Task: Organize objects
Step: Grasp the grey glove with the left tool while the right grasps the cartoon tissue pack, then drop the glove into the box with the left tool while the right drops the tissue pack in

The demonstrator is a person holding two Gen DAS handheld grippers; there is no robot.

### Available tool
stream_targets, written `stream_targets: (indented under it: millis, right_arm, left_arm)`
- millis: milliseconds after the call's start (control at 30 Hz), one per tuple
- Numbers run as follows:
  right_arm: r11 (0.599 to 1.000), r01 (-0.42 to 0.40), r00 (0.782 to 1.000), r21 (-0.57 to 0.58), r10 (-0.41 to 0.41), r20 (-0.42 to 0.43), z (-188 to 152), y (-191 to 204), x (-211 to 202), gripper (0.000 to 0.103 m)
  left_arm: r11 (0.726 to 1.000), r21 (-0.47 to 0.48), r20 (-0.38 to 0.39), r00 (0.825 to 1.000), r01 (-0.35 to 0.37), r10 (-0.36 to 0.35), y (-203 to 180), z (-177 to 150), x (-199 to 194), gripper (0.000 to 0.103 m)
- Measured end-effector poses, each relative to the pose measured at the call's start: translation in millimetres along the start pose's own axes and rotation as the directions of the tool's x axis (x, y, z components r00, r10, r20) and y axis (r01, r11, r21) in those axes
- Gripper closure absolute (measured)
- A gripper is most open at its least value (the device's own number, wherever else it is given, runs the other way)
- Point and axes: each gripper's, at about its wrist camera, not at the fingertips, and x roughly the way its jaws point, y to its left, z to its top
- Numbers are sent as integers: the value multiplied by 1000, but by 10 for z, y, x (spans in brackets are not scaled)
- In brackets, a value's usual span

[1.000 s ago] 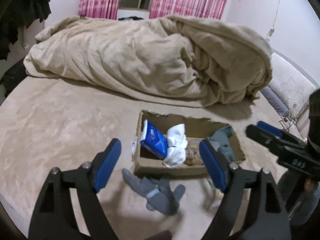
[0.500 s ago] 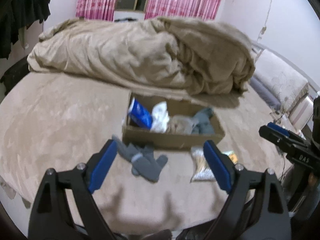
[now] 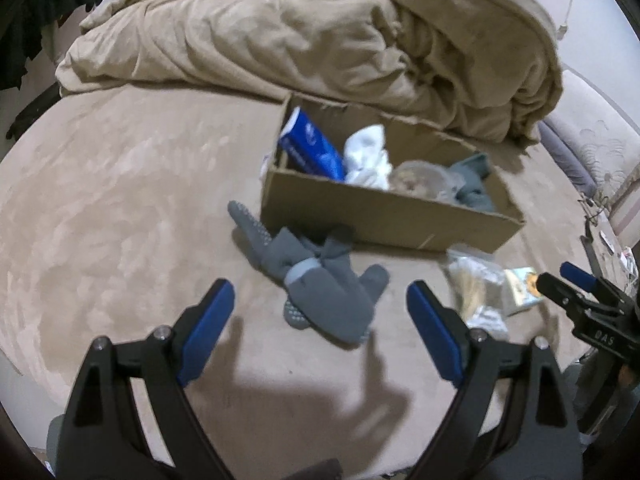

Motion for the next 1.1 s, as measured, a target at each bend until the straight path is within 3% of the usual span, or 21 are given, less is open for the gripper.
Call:
stream_targets:
  millis: [300,367,433,567,667,1100]
  right_arm:
    - [1000,26,997,-2,-26,-75,-106,-58,337,17]
    - [1000,30,996,-5,-30,-89,-131,-59,388,23]
    - [1000,23,996,4,-23,-90,-151,-67,405,34]
    - [1000,13,997,-2,-14,-71,-150,-26,328,34]
    - [1000,11,999,-5,-11,-51,-140,17,227,35]
    - [999,-50,996,1,50,80,127,215,-365,35]
  left_arm:
    - [999,34,-55,998,-30,32,9,-27,466,14]
    - [998,58,-42,998,-36,38,-8,-36,517,18]
    - [995,87,-24,999,-43,45,-31,-41,546,29]
    - [994,102,-18,999,-36,38,-38,-30,541,55]
    - [993,115,-15,1000,-7,9,-37,-51,466,69]
    - [993,117,82,996,23,-33,-115,41,-306,71]
